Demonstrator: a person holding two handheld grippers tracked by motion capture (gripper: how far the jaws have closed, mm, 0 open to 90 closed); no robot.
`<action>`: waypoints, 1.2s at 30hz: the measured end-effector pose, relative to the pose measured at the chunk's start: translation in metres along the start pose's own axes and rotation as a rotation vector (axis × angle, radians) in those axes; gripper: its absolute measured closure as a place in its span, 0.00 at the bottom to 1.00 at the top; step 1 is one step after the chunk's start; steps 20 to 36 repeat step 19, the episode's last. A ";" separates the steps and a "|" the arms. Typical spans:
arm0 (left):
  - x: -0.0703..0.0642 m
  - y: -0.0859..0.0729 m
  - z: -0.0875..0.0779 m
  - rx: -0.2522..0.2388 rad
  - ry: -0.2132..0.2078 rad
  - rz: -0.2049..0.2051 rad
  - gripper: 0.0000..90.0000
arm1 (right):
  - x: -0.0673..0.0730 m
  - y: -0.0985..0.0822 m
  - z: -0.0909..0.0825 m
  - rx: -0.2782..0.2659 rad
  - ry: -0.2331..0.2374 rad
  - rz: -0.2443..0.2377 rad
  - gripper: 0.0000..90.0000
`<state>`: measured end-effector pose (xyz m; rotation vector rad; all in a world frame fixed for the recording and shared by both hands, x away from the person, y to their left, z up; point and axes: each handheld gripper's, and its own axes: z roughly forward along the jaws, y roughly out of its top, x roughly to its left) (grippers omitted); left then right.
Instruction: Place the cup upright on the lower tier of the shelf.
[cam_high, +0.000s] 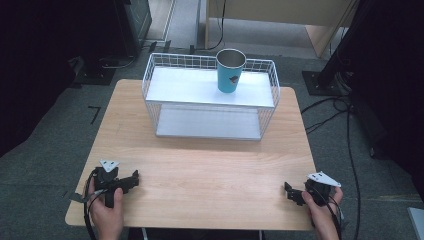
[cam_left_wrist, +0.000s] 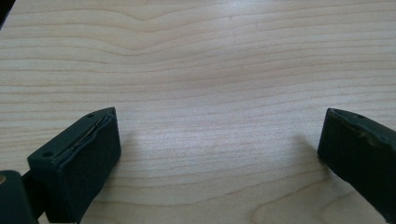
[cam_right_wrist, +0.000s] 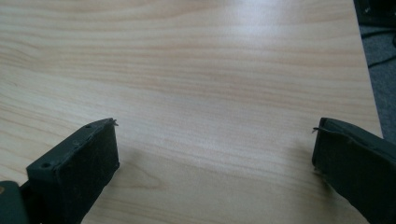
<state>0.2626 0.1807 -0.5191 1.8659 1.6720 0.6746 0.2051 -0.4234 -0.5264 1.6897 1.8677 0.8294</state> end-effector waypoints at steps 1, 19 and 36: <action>0.000 0.000 0.000 0.000 -0.001 -0.001 0.00 | 0.002 0.000 0.001 0.007 -0.010 -0.017 0.00; 0.000 0.000 0.000 0.000 -0.001 -0.001 0.00 | 0.003 0.003 0.004 0.009 0.004 -0.026 0.00; 0.000 0.000 0.000 0.000 -0.001 -0.001 0.00 | 0.003 0.003 0.004 0.009 0.004 -0.026 0.00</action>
